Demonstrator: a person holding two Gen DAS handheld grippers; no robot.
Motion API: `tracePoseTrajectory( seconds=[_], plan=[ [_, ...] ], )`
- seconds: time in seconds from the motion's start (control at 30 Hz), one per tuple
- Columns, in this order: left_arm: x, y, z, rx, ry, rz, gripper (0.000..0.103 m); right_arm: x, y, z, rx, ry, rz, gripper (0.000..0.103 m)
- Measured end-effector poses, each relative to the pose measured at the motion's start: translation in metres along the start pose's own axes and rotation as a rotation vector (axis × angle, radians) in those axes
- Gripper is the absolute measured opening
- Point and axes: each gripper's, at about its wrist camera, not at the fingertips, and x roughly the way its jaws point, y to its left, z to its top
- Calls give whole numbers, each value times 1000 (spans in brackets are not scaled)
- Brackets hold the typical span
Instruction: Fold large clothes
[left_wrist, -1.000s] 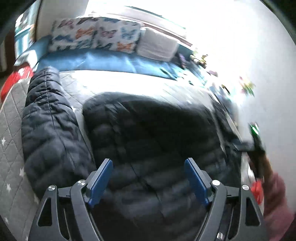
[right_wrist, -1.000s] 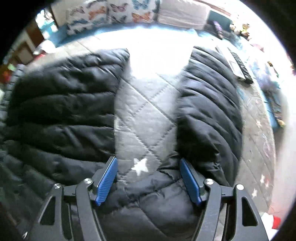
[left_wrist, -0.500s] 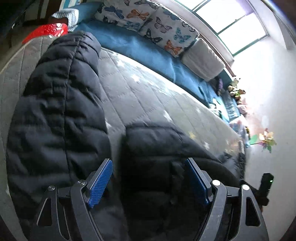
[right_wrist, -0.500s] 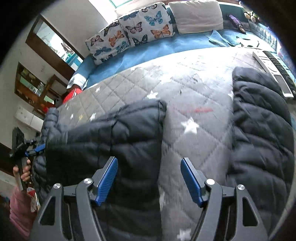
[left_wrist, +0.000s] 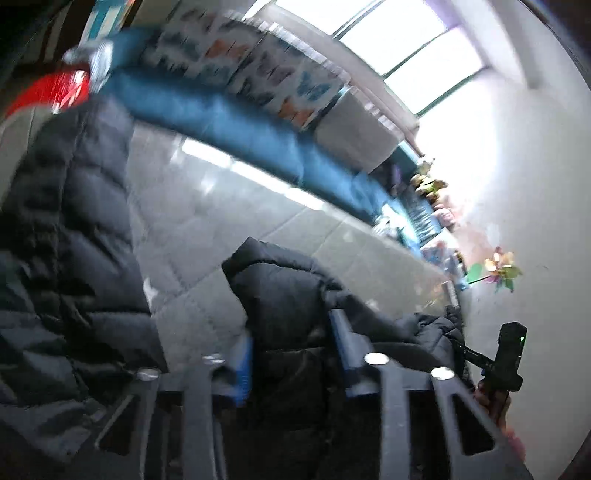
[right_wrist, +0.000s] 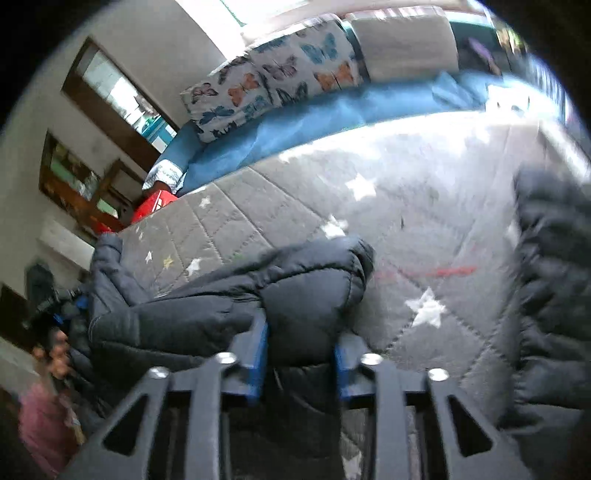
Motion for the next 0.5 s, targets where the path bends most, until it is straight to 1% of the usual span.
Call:
tracePoseTrajectory(
  seconds=[0.03, 0.07, 0.1, 0.13, 0.17, 0.2, 0.23, 0.27, 0.3, 0.33, 0.4, 0.5],
  plan=[
    [-12, -9, -1, 26, -43, -24, 28, -12, 7, 0, -28, -41, 2, 26],
    [-23, -17, -1, 61, -95, -40, 25, -29, 13, 1, -64, -103, 21, 25],
    [-34, -23, -2, 102, -152, -37, 25, -42, 17, 0, -88, -147, 24, 25],
    [-40, -28, -2, 142, -196, -5, 26, -58, 17, -4, -108, -199, 20, 25],
    [-42, -33, -4, 162, -210, 60, 29, -61, 16, -5, -120, -223, -4, 25],
    [-36, -32, -2, 160, -186, 139, 33, -59, 12, -5, -119, -213, -40, 30],
    [-23, -29, 0, 139, -125, 217, 42, -51, 6, -3, -98, -172, -76, 37],
    [-14, -24, 2, 117, -78, 251, 43, -36, -7, -2, -46, -96, -119, 37],
    [-5, -17, 2, 86, -34, 262, 43, -26, -16, -2, -10, -47, -142, 37],
    [2, -13, 0, 61, -3, 255, 43, -21, -21, -3, 9, -28, -150, 37],
    [7, -14, -3, 52, 34, 248, 43, -20, -25, -5, 24, -35, -205, 37],
    [7, -23, -11, 88, 58, 242, 44, -29, -8, -2, -42, -57, -283, 38]
  ],
)
